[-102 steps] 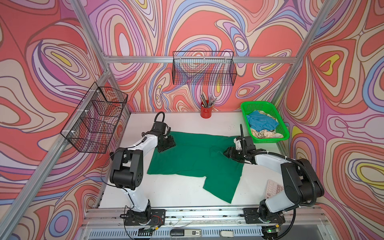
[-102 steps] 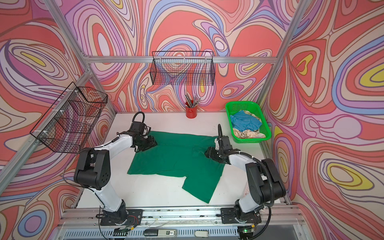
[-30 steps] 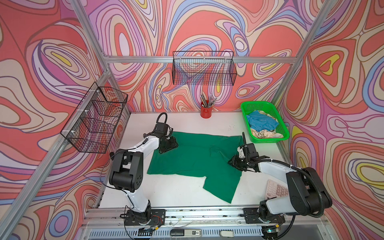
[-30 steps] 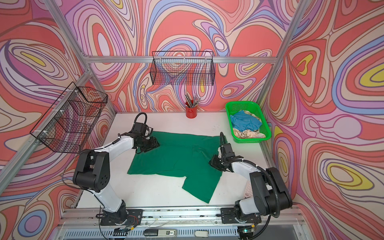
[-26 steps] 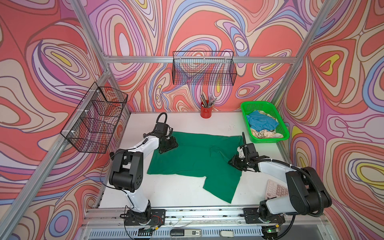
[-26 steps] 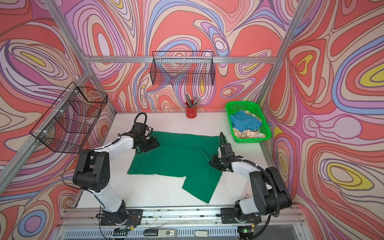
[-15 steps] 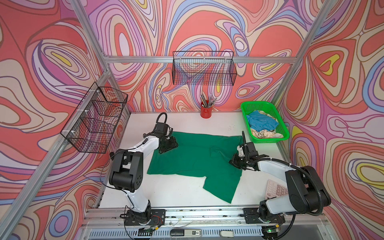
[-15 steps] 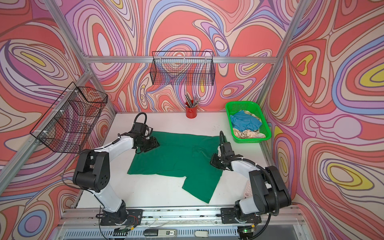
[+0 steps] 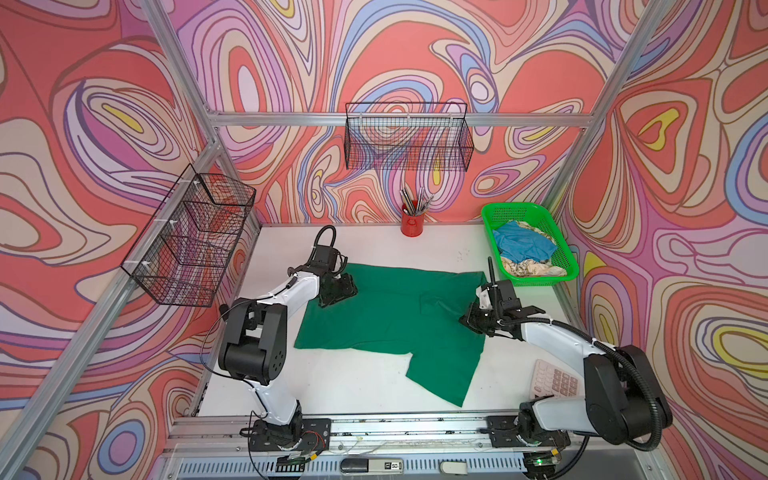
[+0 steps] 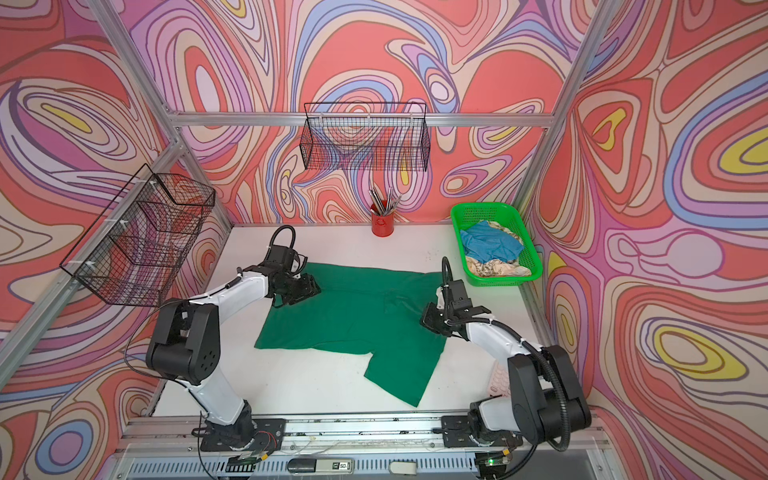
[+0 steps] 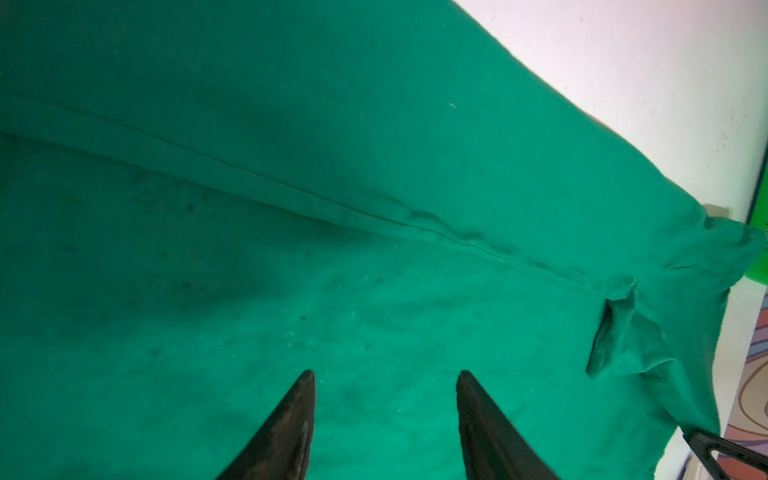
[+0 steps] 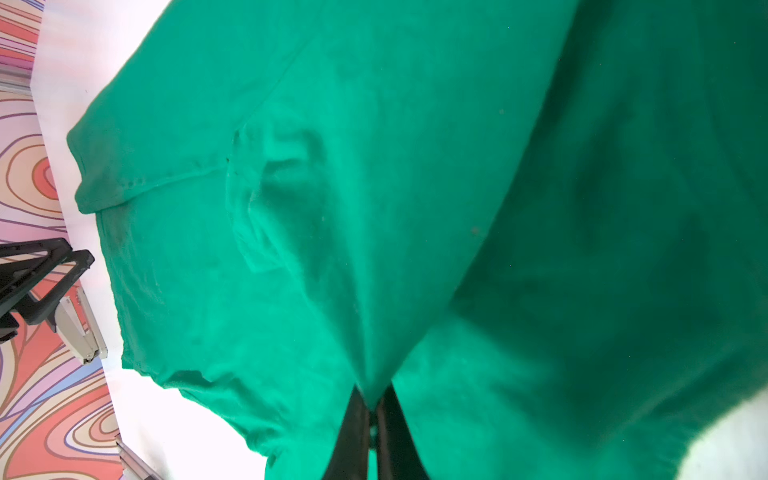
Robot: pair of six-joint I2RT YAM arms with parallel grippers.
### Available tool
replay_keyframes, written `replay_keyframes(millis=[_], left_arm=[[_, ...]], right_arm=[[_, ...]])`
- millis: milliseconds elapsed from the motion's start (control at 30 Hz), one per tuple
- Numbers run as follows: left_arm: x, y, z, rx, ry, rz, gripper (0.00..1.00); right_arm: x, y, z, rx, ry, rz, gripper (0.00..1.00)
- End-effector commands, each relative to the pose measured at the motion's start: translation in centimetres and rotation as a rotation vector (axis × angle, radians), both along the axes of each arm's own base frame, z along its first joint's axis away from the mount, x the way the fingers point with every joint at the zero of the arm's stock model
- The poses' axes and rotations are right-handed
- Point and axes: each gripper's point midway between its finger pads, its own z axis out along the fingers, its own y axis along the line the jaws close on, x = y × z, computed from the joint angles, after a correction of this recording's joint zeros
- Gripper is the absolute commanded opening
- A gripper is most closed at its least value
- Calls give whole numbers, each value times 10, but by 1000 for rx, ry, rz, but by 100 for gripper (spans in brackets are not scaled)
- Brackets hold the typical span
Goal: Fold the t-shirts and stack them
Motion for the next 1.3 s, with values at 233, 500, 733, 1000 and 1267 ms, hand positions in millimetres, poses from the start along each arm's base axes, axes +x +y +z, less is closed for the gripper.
replay_keyframes(millis=[233, 500, 733, 1000, 1267], left_arm=[[-17, -65, 16, -66, -8, -151, 57], [-52, -178, 9, -178, 34, -362, 56], [-56, -217, -1, -166, 36, -414, 43], [-57, -235, -17, -131, 43, -447, 39], [-47, -240, -28, -64, 9, -431, 33]], right_arm=[[-5, -12, -13, -82, 35, -15, 0], [7, -13, -24, -97, 25, -27, 0], [6, -13, -29, -96, 30, -21, 0], [7, -11, -33, -88, 26, -18, 0], [6, -10, -34, -82, 26, -16, 0]])
